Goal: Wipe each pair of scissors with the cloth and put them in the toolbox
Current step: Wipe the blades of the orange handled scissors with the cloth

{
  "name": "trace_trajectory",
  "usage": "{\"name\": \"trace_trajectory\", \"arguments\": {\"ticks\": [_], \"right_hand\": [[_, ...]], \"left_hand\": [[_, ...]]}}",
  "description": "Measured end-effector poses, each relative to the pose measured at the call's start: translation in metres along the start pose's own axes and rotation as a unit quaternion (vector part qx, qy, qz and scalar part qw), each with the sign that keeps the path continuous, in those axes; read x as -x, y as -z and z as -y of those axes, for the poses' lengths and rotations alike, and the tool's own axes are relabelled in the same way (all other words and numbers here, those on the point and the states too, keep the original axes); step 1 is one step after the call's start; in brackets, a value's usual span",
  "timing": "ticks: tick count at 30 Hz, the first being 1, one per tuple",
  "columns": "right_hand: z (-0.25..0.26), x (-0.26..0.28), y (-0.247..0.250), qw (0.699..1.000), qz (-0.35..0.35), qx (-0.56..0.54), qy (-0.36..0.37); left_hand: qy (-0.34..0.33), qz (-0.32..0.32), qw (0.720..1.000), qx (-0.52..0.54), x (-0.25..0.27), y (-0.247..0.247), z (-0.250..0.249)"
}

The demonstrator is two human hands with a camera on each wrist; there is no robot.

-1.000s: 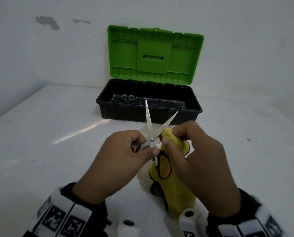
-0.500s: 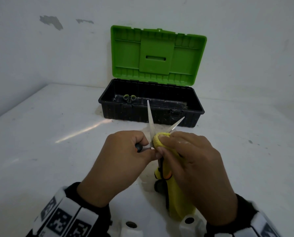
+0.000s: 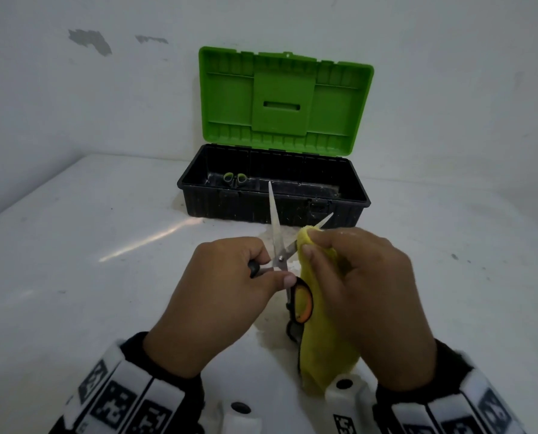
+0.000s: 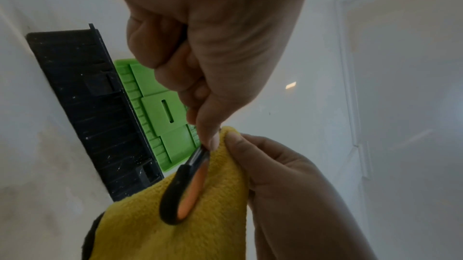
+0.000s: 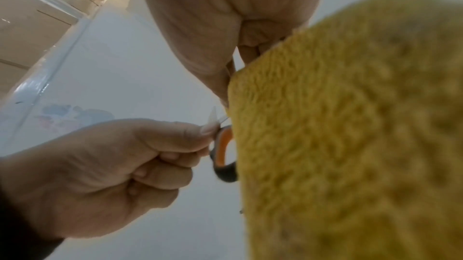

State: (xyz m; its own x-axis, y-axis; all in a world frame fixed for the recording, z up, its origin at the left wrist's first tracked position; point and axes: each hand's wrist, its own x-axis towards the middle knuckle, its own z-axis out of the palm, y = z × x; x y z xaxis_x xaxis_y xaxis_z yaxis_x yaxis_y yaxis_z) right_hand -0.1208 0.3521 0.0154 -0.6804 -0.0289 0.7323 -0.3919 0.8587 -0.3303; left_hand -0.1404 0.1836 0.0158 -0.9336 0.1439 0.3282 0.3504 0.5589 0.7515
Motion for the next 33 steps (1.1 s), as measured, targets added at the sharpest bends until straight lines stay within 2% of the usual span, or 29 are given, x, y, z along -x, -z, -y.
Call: {"name": "trace_trajectory", "arguments": {"ticks": [4,8,15,23,25,28,33], "right_hand": [[0.005,0.006,-0.001,0.999,0.039,-0.003,0.036],[-0.005,-0.006,0.005,1.0,-0.003,0.016,-0.013],[0.001,0.002,0.001,1.0,0.019,-0.012,0.004],[-0.028,-0.021,0.015,0.992,-0.007,-0.009,-0.129],[-0.029,-0.021,0.021,0.99,-0.009,-0.013,-0.139],[-0.017,-0.014,0.02,0.996,0.011,-0.02,-0.089],[-0.002,-0.001,0.0,0.997,0.041,0.011,0.067]], "left_hand": [[-0.001,0.001,1.0,-0.005,0.0,0.002,0.002],[-0.008,-0.001,1.0,-0.008,0.001,0.0,-0.001],[-0.008,-0.003,1.0,-0.016,0.003,0.002,-0.001],[0.019,0.01,1.0,0.02,0.001,0.002,0.005],[0.033,0.008,0.999,0.025,0.0,0.003,0.006],[0.047,0.008,0.998,0.03,-0.002,0.002,0.007],[0.041,0.006,0.999,0.015,-0.002,-0.004,0.003]]}}
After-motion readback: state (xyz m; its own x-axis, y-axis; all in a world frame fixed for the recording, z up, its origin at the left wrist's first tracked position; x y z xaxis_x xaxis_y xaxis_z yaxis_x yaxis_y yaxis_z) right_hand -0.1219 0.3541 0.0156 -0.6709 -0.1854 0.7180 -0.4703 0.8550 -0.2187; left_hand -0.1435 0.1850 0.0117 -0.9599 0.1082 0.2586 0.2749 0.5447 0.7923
